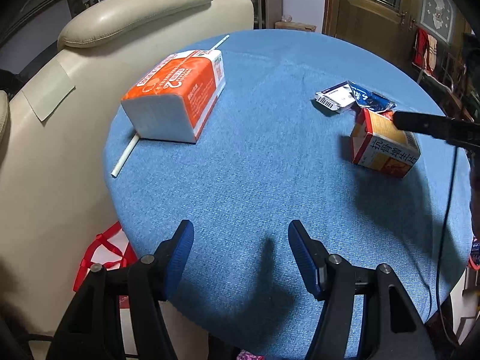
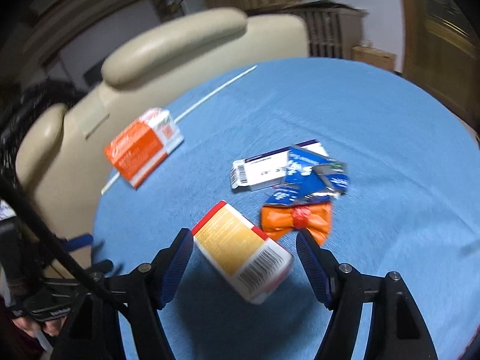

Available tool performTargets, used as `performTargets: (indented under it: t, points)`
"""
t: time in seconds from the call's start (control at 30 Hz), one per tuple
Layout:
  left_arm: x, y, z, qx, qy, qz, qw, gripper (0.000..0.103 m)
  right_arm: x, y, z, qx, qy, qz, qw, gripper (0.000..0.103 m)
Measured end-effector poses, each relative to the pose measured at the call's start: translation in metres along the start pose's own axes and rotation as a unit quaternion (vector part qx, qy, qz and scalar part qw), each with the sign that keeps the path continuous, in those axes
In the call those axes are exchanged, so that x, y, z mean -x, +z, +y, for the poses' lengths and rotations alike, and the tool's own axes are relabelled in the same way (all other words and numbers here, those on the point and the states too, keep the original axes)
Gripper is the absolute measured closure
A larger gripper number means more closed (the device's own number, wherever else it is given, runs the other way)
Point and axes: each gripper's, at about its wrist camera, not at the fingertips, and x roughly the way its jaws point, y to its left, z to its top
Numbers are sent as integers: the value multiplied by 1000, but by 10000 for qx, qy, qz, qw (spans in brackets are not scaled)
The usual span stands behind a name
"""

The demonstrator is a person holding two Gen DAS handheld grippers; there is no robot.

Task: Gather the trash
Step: 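Grasp the white-and-yellow medicine box with the right tool while the left tool grasps the crumpled blue carton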

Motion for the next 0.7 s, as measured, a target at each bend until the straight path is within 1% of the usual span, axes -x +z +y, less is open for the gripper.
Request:
performTargets:
  t: [0.17, 0.27, 0.33, 0.37, 0.47, 0.57, 0.7]
  points:
    - [1, 4, 7, 94, 70, 70, 9999, 37, -23, 5, 15, 693, 148, 552, 9960, 29]
    - [-1, 8, 8, 115, 104, 122, 9998, 37, -29, -3, 21, 862, 163, 651, 9940, 29]
    - [-2, 11, 7, 108, 109, 145, 9998, 37, -33, -10, 20, 811, 2, 621, 9948, 29]
    - [-3, 13, 6, 93, 106, 145, 9998, 37, -33, -13, 19, 785, -51, 584, 9952, 36]
    - [-1, 22, 0, 14, 91, 111, 9999, 37, -27, -24, 18, 710, -203, 307, 9968, 40]
    - [4, 37, -7, -51, 7, 5, 10000, 37, -13, -35, 6, 211, -67, 138, 9997, 40]
    - [8, 63, -30, -267, -251, -113, 9993, 37, 18, -56, -15, -348, -113, -124, 9993, 40]
